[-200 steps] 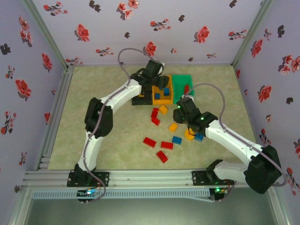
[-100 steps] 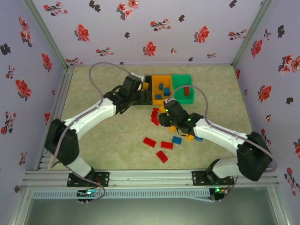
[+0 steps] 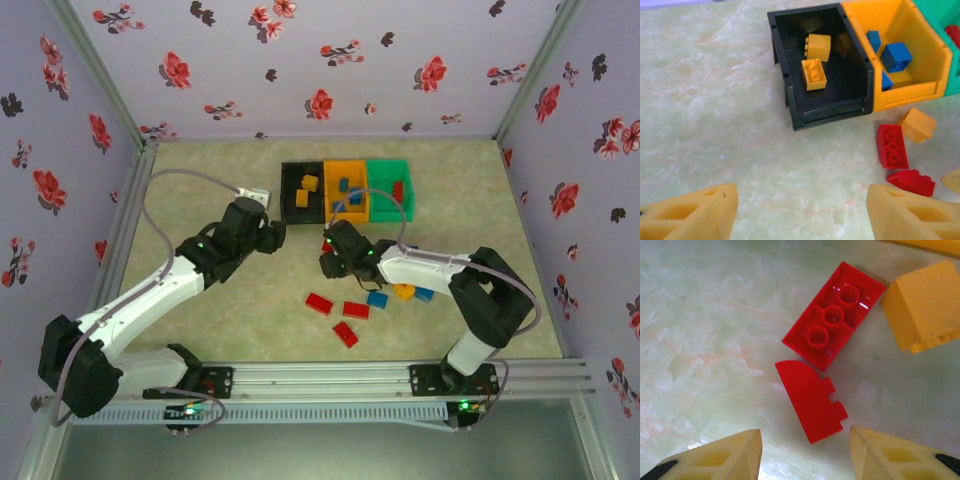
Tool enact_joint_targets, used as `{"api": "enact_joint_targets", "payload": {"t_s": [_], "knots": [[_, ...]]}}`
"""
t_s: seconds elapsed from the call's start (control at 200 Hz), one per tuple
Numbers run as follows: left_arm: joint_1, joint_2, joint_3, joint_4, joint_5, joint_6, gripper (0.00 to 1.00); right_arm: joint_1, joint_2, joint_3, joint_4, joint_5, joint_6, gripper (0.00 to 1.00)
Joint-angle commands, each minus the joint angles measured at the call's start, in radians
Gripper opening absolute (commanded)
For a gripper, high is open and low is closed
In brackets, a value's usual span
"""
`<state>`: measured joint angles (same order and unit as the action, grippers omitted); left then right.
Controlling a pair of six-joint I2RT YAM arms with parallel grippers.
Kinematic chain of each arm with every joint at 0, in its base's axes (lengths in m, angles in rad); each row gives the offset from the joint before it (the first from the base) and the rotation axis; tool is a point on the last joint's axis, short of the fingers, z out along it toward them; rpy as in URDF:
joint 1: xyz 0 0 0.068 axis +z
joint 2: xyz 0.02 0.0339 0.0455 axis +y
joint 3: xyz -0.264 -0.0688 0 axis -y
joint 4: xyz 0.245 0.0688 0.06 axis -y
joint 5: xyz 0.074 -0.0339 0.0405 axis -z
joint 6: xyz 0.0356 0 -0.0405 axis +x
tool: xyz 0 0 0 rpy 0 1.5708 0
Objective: Sort the legos into containers by color
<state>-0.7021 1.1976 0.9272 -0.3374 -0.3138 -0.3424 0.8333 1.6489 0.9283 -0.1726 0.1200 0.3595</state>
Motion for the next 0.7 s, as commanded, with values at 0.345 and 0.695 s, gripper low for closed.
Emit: {"api": "enact_joint_targets", "payload": {"t_s": [0.345, 0.695], "knots": [[0.004, 0.012, 0.006, -0.021, -0.036, -0.036, 0.7, 0.007, 0.117, 0.12, -0.042, 0.052, -0.087, 0.43], [0.004, 0.011, 0.009, -0.025, -0.037, -0.032, 0.7, 0.007, 0.164, 0.158, -0.081, 0.088, -0.097, 0.41]]}}
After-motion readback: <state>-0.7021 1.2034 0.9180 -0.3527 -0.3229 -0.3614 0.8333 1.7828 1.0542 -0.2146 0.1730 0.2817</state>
